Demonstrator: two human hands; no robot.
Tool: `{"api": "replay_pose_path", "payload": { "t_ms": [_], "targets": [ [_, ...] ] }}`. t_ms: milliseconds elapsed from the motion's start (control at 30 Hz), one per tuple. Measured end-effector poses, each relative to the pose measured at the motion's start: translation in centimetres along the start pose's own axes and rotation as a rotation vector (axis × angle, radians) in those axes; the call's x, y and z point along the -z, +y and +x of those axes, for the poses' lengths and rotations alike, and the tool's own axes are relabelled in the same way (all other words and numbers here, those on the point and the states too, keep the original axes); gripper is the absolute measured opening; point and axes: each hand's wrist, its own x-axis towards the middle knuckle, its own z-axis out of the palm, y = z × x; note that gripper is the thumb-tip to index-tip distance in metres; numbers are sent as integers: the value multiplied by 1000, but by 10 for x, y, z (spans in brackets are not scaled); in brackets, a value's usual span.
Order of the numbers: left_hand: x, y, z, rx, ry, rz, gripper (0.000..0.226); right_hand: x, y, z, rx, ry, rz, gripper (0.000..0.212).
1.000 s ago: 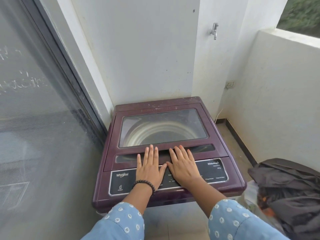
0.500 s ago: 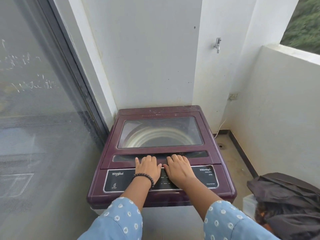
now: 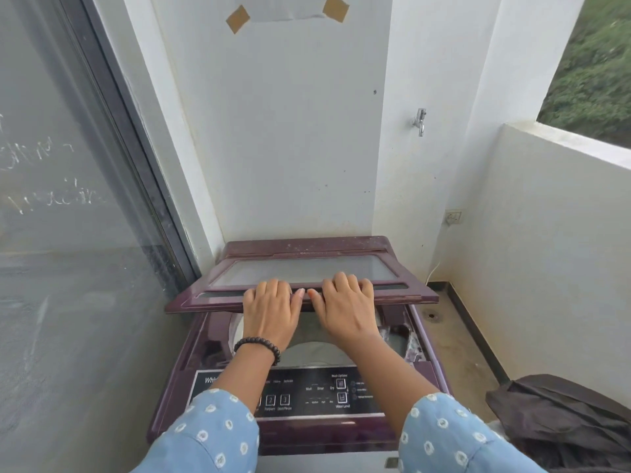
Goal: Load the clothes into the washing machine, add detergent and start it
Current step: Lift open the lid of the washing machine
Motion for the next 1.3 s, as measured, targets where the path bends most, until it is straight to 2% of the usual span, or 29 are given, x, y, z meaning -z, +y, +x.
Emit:
{"api": "replay_pose_path", "payload": {
  "t_ms": [233,500,733,900,1100,1300],
  "targets": [
    [-4,-5,19,-44,135,-41,42,-1,1,21,23,18,-20,46],
    [8,-6,61,-79,160,28,53,7,4,68,46,65,-7,52],
    [18,-5,120,-58,246,34,61,21,10,124,46,47,-46,63],
    [21,-5,173,-45,301,20,62,25,16,174,25,94,-63,63],
    [20,-7,233,-23,292,36,65,18,23,232,3,154,-66,60],
    [12,-11,289,-16,226,29,69,4,32,282,-46,155,-61,66]
  ]
}}
